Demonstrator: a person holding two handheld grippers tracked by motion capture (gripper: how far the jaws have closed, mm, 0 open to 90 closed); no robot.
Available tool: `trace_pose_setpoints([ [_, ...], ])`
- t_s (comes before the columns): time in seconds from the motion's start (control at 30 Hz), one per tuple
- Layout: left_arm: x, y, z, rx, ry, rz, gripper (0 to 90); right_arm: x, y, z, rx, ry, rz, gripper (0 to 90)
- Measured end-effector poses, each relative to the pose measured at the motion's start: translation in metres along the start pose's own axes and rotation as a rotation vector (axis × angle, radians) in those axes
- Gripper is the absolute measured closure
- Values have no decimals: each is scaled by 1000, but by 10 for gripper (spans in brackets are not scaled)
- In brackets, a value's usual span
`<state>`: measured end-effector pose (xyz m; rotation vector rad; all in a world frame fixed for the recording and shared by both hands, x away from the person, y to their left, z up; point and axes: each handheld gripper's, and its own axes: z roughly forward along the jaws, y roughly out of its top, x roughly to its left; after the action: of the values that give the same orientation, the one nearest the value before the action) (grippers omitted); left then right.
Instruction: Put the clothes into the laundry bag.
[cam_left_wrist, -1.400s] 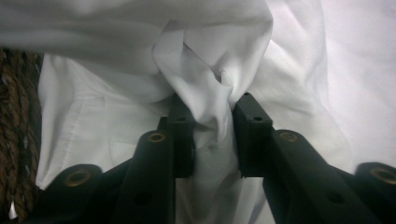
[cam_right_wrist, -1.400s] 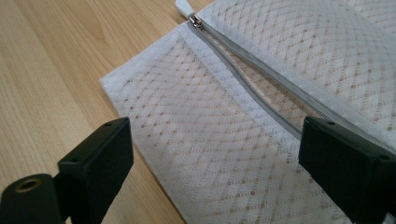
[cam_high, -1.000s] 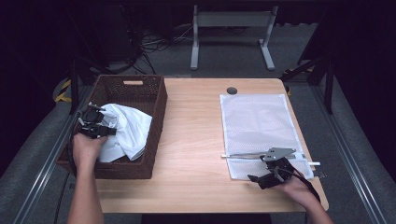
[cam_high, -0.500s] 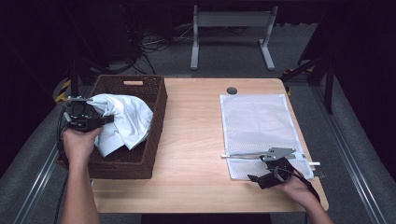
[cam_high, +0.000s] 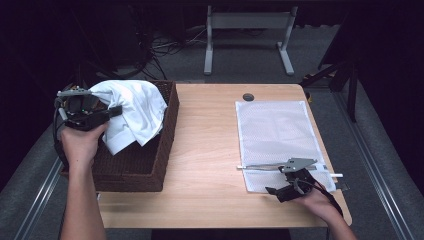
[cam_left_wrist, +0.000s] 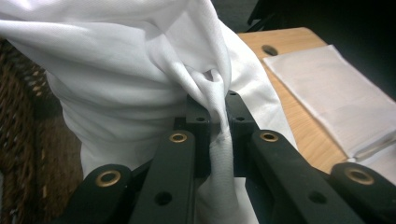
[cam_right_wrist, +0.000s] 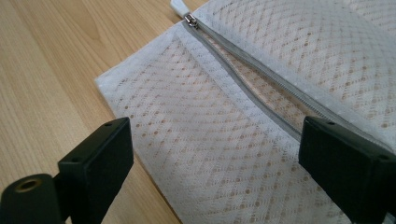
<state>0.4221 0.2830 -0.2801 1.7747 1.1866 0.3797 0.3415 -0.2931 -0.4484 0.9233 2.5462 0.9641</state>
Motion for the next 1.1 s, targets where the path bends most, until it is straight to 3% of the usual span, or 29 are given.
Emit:
trace_pose_setpoints([
  [0.17,-15,11,-5,-35,-41,31,841,-1,0,-1,-2,1,1,108],
  [0.4,-44,24,-4,-72,-144,79,842,-1,0,-1,-7,0,5,108],
  [0.53,-63,27,7,-56,-196,114,842,-1,0,-2,-8,-2,3,108],
  [0.67,-73,27,18,-44,-235,131,842,-2,-1,-2,-8,-3,4,108],
  [0.83,-96,22,45,-6,-311,145,842,-3,-1,-3,-11,-7,6,108],
  [1.1,-117,14,72,38,-366,159,842,-5,-2,-5,-14,-11,8,108],
])
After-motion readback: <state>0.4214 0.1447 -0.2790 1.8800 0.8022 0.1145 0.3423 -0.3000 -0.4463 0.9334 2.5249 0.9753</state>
